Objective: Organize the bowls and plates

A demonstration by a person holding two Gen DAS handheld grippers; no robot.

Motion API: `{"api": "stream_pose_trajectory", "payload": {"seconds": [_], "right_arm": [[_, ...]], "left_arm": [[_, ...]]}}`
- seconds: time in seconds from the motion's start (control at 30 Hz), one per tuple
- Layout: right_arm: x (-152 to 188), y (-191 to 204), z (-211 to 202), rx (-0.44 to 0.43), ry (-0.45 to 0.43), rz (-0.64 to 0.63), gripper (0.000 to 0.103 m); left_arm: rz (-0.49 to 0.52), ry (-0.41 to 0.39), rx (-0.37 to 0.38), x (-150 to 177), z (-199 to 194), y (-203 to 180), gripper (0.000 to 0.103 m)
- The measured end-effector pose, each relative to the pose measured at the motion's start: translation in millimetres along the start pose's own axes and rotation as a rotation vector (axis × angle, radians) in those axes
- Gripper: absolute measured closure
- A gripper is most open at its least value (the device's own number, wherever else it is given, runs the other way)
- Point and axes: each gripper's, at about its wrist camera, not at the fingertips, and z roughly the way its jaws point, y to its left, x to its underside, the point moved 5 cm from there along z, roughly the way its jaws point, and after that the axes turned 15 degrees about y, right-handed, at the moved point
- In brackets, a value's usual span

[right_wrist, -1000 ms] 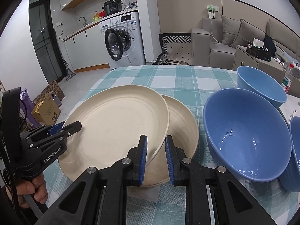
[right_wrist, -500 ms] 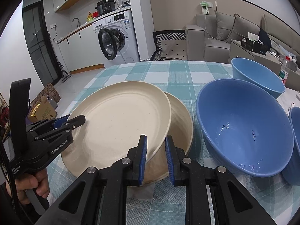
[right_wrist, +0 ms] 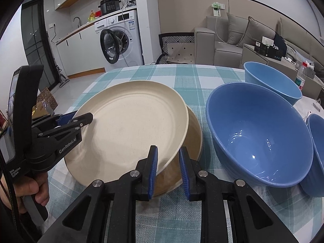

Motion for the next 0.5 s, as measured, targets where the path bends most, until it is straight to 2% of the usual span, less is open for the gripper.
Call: {"api": "stream_pose_trajectory", "payload": {"seconds": [0.33,0.5], "right_arm": [[3.8,-7.6,1.5,0.02,0.007,0.015,0.08],[5.1,-8.6,2.5,0.062,0.0,0.004,0.08]], "left_arm": [[0.039,0.008,-0.014,-2.2,5.0,-12.8,0.083],[0.075,0.013,-0.046,-0.8,7.9,-20.5,0.082]]}}
